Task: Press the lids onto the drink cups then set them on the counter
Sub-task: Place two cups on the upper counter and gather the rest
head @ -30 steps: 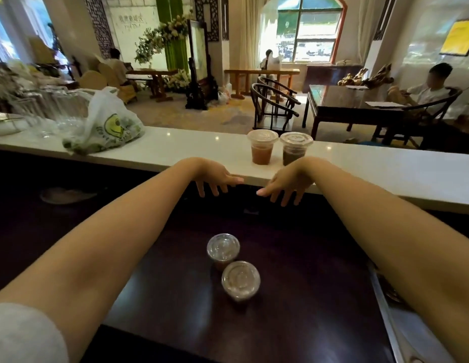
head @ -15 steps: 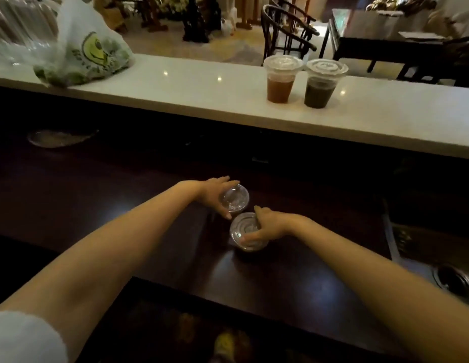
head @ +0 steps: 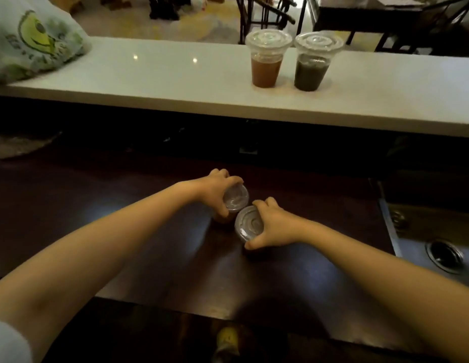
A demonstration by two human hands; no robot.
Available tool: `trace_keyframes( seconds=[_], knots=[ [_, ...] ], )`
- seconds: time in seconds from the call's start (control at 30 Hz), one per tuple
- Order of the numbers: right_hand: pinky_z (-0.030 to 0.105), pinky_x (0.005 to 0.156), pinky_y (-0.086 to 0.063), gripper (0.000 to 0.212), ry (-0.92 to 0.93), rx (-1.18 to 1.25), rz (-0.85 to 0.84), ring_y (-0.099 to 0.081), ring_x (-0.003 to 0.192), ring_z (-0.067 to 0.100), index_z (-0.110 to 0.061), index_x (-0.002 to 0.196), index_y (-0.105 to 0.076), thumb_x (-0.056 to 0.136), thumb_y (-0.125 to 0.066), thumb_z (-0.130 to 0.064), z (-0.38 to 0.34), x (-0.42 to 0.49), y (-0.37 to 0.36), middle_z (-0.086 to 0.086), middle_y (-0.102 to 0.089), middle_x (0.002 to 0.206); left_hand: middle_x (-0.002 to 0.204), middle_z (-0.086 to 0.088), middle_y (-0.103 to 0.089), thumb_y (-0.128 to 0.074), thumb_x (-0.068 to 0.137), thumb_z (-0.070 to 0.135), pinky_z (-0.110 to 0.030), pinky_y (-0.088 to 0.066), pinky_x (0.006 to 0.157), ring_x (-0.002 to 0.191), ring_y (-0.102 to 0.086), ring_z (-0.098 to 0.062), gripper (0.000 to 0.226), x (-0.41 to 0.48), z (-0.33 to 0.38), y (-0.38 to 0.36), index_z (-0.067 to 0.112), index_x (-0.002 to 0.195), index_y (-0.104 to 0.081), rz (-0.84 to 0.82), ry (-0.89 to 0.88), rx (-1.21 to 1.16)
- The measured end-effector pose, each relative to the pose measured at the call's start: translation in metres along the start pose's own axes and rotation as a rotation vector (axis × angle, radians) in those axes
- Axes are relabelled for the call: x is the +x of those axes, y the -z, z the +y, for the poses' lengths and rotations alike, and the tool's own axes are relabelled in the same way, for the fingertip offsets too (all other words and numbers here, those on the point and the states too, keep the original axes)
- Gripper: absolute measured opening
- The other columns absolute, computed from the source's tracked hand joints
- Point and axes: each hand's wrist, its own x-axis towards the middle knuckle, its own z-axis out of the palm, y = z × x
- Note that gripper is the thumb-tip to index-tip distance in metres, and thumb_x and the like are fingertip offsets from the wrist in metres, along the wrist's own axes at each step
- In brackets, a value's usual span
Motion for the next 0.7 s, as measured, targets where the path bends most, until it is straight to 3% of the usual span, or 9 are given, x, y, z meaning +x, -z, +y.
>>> trace_keyframes(
  seconds=[0.27, 0.43, 0.53, 0.6, 0.7],
  knots=[
    [0.025, 0.103, -0.033, 0.093, -0.038, -0.029, 0.111, -0.040, 0.125, 0.018, -0.021, 0.144, -0.022, 0.071, -0.073, -0.049, 0.019, -0.065, 0.141, 0.002, -0.033, 0.138, 0.129, -0.008, -0.041, -0.076, 0.066, 0.032, -0.041, -0.037, 0.104, 0.120, -0.042, -0.025, 0.088, 0.009, 0.055, 0.117, 0.029, 0.140, -0.028, -0.021, -0.156, 0.041],
    [0.021, 0.096, -0.029, 0.094, -0.066, 0.079, 0.184, -0.032, 0.119, 0.006, -0.023, 0.147, -0.019, 0.073, -0.072, -0.042, 0.041, -0.109, 0.237, -0.005, -0.028, 0.149, 0.136, -0.002, -0.041, -0.072, 0.074, 0.021, -0.024, -0.034, 0.094, 0.111, -0.039, -0.009, 0.079, 0.018, 0.113, 0.199, 0.023, 0.141, -0.030, 0.042, -0.267, -0.018],
    [0.019, 0.086, -0.039, 0.094, -0.080, 0.170, 0.151, -0.045, 0.109, 0.009, -0.023, 0.144, -0.024, 0.066, -0.075, -0.037, 0.053, -0.126, 0.290, -0.001, -0.036, 0.141, 0.135, 0.004, -0.038, -0.069, 0.080, 0.022, -0.024, -0.031, 0.092, 0.113, -0.038, -0.009, 0.076, 0.031, 0.145, 0.244, 0.024, 0.143, -0.027, 0.020, -0.271, -0.116],
    [0.018, 0.079, -0.044, 0.079, -0.063, 0.182, 0.167, -0.051, 0.101, 0.012, -0.021, 0.140, -0.032, 0.069, -0.067, -0.033, 0.064, -0.130, 0.320, 0.001, -0.044, 0.132, 0.138, 0.002, -0.039, -0.068, 0.081, 0.024, -0.027, -0.033, 0.093, 0.115, -0.040, -0.012, 0.075, 0.047, 0.162, 0.267, 0.026, 0.143, -0.026, 0.035, -0.260, -0.163],
    [0.025, 0.088, -0.047, 0.067, -0.039, 0.149, 0.238, -0.052, 0.109, 0.017, -0.019, 0.137, -0.038, 0.078, -0.065, -0.030, 0.091, -0.124, 0.353, 0.004, -0.047, 0.131, 0.143, -0.003, -0.038, -0.069, 0.079, 0.026, -0.031, -0.036, 0.096, 0.120, -0.040, -0.018, 0.077, 0.081, 0.183, 0.284, 0.027, 0.143, -0.027, 0.121, -0.219, -0.188]
  ],
)
